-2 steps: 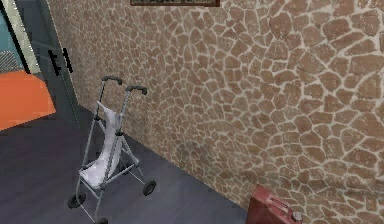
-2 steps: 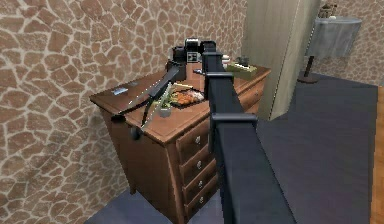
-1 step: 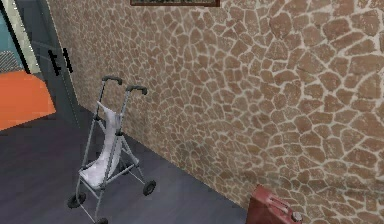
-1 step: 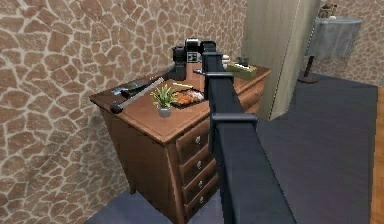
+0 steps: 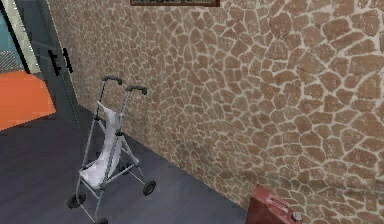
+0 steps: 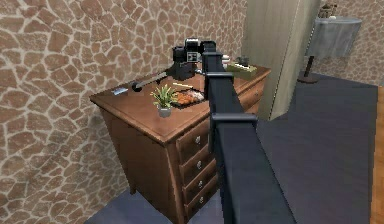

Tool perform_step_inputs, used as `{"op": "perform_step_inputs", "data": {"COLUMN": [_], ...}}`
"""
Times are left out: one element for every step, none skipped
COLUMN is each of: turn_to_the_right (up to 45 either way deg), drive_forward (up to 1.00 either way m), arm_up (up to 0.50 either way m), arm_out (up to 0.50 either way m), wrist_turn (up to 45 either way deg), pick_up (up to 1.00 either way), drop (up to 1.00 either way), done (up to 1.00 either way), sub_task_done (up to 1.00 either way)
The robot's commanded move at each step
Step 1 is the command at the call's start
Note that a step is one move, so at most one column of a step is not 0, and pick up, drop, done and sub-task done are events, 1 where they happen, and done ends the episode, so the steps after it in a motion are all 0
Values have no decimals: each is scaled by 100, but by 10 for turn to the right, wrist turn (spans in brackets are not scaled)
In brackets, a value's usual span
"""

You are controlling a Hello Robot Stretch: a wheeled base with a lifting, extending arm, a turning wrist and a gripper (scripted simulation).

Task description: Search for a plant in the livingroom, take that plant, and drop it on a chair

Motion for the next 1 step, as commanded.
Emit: {"op": "perform_step_inputs", "data": {"turn_to_the_right": [0], "drive_forward": [0], "arm_up": [0], "arm_out": [0], "wrist_turn": [150], "pick_up": [0], "drop": [0], "done": [0], "sub_task_done": [0]}}
